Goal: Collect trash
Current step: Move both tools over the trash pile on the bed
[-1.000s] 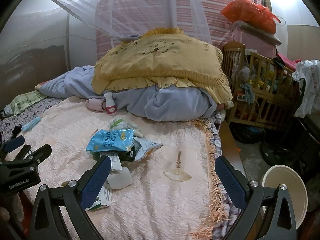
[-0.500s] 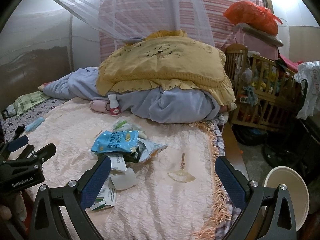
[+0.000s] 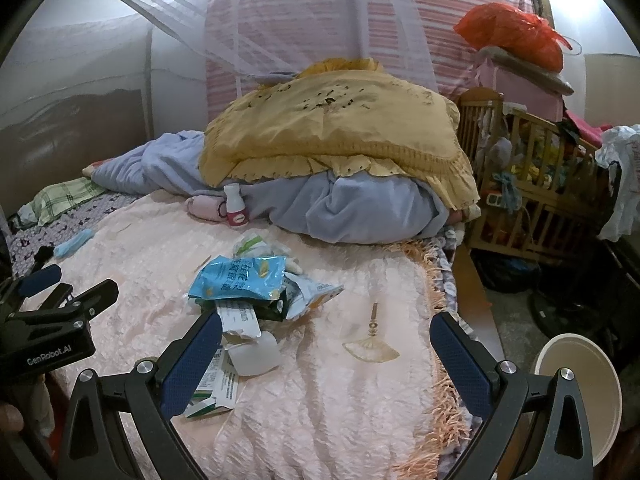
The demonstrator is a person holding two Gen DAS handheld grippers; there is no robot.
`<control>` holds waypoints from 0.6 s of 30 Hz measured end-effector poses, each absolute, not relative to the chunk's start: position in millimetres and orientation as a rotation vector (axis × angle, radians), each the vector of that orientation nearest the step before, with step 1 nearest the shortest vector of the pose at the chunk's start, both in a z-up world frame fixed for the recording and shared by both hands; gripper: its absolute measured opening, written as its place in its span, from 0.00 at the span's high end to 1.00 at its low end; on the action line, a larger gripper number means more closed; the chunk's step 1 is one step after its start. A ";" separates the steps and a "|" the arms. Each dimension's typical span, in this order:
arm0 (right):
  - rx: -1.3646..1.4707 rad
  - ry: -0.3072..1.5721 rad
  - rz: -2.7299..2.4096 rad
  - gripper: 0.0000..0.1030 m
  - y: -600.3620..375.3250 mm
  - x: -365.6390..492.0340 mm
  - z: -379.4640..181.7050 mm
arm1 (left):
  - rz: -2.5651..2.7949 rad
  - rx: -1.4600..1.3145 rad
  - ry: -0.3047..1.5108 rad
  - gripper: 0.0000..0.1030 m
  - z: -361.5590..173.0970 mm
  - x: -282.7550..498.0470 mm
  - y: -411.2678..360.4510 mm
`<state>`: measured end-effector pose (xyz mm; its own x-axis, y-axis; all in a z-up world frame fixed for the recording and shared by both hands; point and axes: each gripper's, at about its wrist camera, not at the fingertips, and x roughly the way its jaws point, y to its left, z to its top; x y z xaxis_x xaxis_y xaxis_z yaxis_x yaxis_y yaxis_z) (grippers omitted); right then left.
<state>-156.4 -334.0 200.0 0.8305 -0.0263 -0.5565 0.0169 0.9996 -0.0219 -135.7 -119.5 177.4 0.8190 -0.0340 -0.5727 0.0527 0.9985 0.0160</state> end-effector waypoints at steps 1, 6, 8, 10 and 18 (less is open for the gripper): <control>-0.017 0.593 -0.021 0.00 -333.7 -156.0 199.2 | -0.046 0.031 0.612 0.00 176.5 -135.5 -119.4; 0.002 0.600 0.002 0.00 -334.3 -155.7 194.2 | -0.044 0.035 0.620 0.00 173.5 -134.7 -118.1; 0.001 0.604 0.006 0.00 -333.4 -155.2 192.7 | -0.044 0.038 0.623 0.00 172.7 -134.1 -117.6; -0.005 0.604 0.007 0.00 -332.4 -155.1 192.3 | -0.042 0.042 0.627 0.00 170.8 -133.8 -117.2; -0.023 0.620 0.031 0.00 -327.6 -154.4 188.3 | -0.047 0.041 0.648 0.00 165.6 -132.1 -114.4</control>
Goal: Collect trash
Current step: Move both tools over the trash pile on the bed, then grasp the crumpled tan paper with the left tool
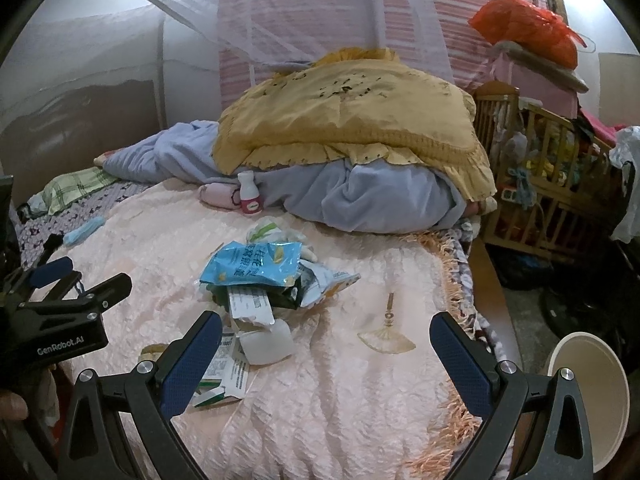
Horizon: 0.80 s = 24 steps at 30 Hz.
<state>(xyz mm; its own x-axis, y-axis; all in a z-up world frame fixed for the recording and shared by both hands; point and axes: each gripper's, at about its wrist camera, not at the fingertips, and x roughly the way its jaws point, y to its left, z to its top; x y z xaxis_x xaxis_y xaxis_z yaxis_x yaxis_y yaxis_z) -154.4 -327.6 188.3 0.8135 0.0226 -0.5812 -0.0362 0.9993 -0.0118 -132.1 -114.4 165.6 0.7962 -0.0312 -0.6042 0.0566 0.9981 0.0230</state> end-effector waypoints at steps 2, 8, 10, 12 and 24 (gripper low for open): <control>-0.027 0.623 0.037 0.00 -326.6 -154.0 187.3 | -0.048 0.041 0.651 0.00 164.9 -132.0 -112.7; -0.037 0.644 0.050 0.00 -325.5 -150.0 182.2 | -0.053 0.049 0.673 0.00 161.3 -127.8 -102.0; -0.041 0.651 0.054 0.00 -325.3 -149.0 181.1 | -0.050 0.048 0.682 0.00 160.4 -124.5 -93.3; -0.046 0.654 0.060 0.00 -325.4 -147.8 180.2 | -0.042 0.044 0.691 0.00 159.2 -121.5 -83.7; -0.101 0.706 0.134 0.09 -325.8 -128.8 164.4 | -0.140 0.077 0.830 0.00 118.7 -128.9 -68.7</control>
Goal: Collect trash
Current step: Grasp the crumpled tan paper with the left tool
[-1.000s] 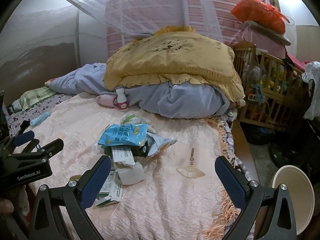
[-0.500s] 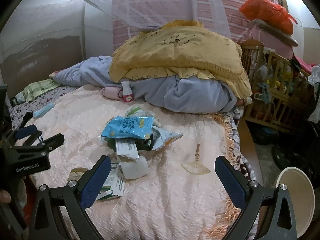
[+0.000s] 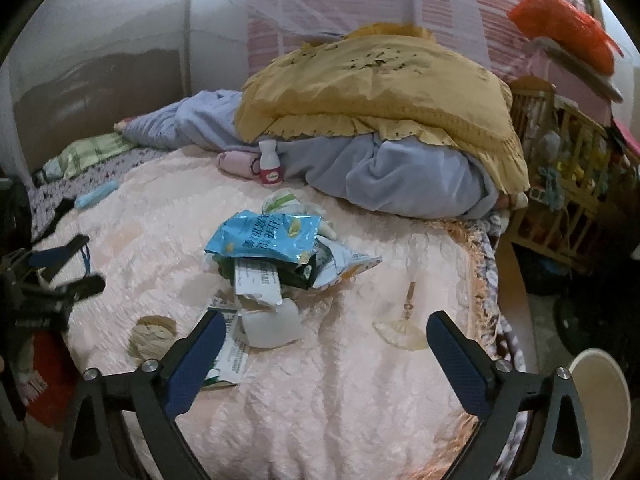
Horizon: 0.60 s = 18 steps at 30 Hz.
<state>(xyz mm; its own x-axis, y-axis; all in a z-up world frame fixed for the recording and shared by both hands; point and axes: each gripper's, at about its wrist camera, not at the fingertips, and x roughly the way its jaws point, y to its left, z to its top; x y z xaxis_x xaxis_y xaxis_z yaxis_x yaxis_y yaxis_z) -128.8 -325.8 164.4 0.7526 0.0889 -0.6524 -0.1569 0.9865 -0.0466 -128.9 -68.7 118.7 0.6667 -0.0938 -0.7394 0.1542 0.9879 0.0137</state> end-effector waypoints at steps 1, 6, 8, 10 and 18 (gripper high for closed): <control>-0.106 0.720 0.155 0.10 -327.3 -124.1 162.2 | -0.158 0.086 0.841 0.00 113.0 -130.5 -71.9; -0.081 0.801 0.244 0.23 -333.5 -98.0 146.1 | -0.214 0.100 0.885 0.00 87.3 -127.2 -82.9; -0.066 0.819 0.271 0.26 -332.6 -87.1 140.8 | -0.229 0.094 0.894 0.00 79.8 -122.5 -85.0; -0.064 0.815 0.295 0.26 -329.1 -76.2 139.3 | -0.241 0.087 0.908 0.02 71.7 -117.0 -86.3; -0.089 0.807 0.412 0.26 -297.7 -20.4 142.2 | -0.297 0.093 0.964 0.22 52.7 -100.4 -92.9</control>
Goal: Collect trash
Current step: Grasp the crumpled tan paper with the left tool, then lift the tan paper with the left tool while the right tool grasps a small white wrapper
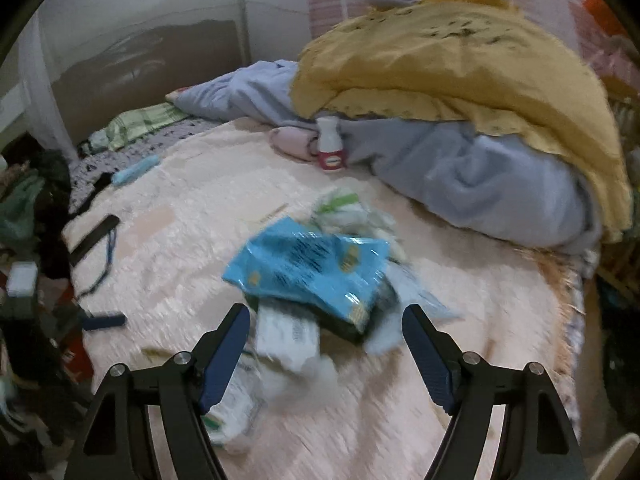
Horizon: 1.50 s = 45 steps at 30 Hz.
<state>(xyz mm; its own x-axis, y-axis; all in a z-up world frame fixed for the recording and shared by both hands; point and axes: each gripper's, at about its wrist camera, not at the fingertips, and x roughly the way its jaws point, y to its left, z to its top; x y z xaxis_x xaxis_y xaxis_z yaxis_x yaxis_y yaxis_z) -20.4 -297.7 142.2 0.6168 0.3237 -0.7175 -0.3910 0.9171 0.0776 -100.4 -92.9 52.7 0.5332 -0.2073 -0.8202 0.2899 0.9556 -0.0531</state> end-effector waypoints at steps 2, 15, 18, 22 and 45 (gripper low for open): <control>-0.071 0.803 0.416 0.26 -293.1 -10.6 143.0 | -0.332 0.092 1.000 0.48 45.5 -94.3 -95.5; -0.006 0.859 0.516 0.24 -277.3 0.9 142.5 | -0.279 -0.023 0.967 0.78 67.3 -55.3 -67.2; -0.028 0.852 0.563 0.24 -254.5 3.2 152.1 | -0.244 -0.037 0.961 0.78 69.5 -53.5 -56.3; -0.042 0.852 0.599 0.34 -217.7 21.9 162.4 | -0.210 -0.044 0.955 0.78 71.8 -59.8 -40.0; -0.125 1.124 0.570 0.84 -152.5 93.2 94.1 | -0.221 -0.117 0.954 0.78 70.0 -63.3 -25.7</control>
